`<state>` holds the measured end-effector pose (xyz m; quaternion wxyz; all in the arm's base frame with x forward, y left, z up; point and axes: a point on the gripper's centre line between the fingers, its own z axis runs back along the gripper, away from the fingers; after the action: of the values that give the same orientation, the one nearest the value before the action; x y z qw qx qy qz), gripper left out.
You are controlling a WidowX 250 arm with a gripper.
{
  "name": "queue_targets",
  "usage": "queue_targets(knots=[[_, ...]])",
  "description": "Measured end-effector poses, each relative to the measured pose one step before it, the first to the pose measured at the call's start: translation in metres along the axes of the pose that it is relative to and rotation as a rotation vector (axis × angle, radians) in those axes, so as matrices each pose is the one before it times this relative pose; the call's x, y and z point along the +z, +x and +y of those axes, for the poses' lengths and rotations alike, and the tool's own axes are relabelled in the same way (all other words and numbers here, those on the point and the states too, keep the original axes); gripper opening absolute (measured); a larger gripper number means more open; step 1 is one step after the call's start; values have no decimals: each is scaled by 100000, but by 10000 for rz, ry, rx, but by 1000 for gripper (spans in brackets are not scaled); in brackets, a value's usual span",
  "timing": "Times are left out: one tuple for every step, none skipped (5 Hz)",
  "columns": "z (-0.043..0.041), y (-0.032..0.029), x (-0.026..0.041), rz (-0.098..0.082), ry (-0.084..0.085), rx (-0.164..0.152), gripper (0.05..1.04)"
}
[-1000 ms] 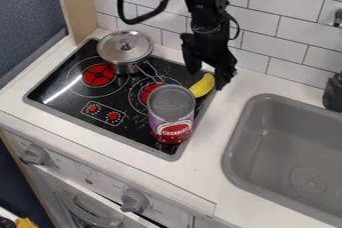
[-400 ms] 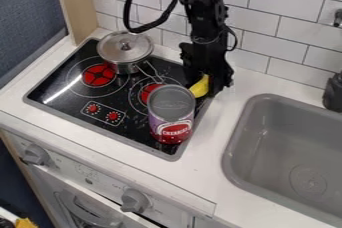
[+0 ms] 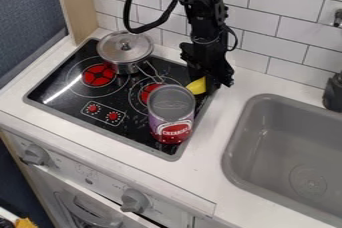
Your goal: Move the banana to the left of the stove
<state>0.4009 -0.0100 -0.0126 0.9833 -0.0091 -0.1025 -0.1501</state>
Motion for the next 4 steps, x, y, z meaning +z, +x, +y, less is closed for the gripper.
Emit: queue_targets(knots=[[-499, 110, 355, -96, -259, 51, 403], [-92, 1106, 2111, -570, 7, 5, 403], [78, 123, 3080, -632, 67, 146, 403], [2694, -1620, 3343, -424, 571, 797, 403]])
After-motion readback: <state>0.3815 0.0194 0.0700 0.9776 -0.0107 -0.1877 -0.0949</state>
